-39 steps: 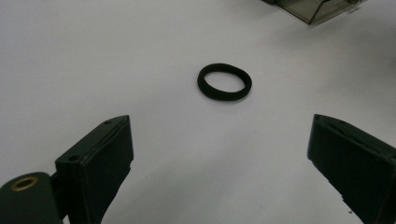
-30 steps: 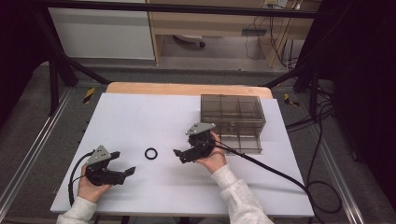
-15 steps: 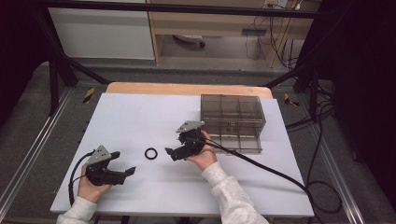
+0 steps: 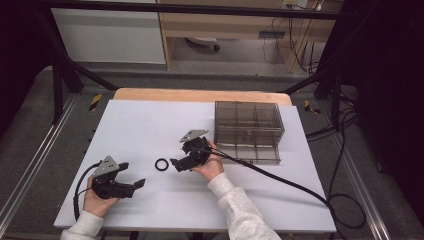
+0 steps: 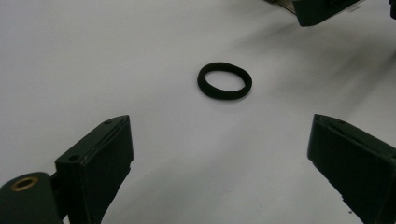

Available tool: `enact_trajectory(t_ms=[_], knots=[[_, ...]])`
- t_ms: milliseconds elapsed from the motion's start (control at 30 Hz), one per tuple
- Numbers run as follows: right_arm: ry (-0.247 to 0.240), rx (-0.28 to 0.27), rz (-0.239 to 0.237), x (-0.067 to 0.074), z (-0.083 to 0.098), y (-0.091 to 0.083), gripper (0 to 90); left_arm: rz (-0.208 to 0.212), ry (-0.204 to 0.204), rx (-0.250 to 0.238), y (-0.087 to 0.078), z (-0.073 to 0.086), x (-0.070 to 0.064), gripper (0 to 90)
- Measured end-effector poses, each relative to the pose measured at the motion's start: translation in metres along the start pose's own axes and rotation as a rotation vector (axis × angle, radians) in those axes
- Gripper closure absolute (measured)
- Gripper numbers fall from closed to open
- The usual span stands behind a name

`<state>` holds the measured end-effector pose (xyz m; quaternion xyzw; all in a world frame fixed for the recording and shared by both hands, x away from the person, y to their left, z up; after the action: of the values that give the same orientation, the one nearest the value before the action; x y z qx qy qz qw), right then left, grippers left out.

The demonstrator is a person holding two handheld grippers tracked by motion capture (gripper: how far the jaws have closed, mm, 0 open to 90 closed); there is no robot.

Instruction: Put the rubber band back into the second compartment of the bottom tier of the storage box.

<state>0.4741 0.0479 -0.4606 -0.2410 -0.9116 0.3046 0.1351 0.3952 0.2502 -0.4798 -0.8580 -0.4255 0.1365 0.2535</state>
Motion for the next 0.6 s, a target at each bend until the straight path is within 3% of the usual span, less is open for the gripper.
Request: enact_trajectory(t_ms=[300, 600], knots=[[-0.006, 0.011, -0.018, 0.004, -0.002, 0.015, 13.4, 0.0, 0.001, -0.002, 0.0, 0.0, 0.0, 6.7], [0.017, 0.02, -0.042, 0.005, 0.0, 0.026, 20.0, 0.0, 0.002, -0.001, 0.0, 0.0, 0.0, 6.7]])
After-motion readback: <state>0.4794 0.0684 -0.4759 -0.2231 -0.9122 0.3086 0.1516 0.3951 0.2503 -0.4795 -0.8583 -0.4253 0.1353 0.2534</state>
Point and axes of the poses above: each handheld gripper's, and its own axes: y roughly forward along the jaws, z roughly out of its underside, x roughly to its left, the point moved 7 cm from there along y, roughly forward along the jaws, and after that the axes turned 6 degrees about -z, right-handed, at the moved point
